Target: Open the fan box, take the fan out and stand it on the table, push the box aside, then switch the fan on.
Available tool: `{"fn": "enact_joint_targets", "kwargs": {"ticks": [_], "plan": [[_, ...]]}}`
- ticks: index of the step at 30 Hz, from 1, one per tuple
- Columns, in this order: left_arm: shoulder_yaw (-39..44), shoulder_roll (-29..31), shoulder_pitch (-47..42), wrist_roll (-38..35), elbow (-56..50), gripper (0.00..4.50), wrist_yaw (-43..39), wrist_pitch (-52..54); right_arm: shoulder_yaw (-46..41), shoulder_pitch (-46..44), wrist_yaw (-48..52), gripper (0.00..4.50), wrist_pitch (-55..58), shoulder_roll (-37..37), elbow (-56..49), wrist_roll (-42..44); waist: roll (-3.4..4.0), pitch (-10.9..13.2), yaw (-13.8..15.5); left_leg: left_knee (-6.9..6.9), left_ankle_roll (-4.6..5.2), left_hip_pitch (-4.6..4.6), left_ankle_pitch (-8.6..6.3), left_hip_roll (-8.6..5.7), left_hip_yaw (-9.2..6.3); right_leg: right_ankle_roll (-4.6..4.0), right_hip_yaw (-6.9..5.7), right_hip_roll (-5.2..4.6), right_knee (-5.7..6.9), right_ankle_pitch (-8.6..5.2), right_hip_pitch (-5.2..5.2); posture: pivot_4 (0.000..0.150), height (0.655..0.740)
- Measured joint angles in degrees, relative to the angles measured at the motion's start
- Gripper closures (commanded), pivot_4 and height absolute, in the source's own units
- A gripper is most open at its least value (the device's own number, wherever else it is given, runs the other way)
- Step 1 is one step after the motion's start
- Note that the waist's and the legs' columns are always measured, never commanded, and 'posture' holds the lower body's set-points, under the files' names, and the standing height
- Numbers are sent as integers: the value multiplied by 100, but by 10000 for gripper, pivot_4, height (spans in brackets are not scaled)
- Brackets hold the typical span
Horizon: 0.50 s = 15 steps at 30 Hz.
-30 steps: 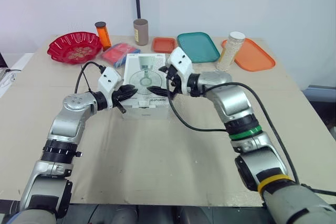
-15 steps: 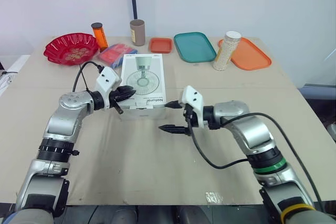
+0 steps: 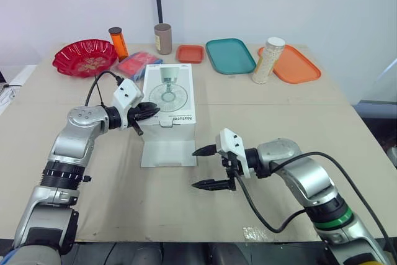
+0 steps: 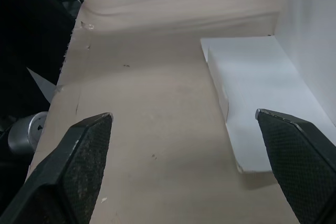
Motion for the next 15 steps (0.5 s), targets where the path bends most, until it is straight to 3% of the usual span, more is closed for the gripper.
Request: {"fn": "enact_joint_targets", "kwargs": {"ticks": [8, 15], "plan": [[1, 180, 43, -23, -134, 36967, -275, 18, 14, -460, -1153, 0, 12, 429, 1609, -800, 0, 0, -6, -8, -1, -9, 0, -1, 1, 1, 2, -3, -3, -3, -9, 1500, 7400], [11, 445, 83, -42, -273, 36967, -474, 152, 13, -489, -1119, 0, 39, 571, 1542, -736, -1, 1, -7, -6, -3, -10, 1, -1, 0, 1, 0, -3, -1, -2, -9, 1500, 7400]]}}
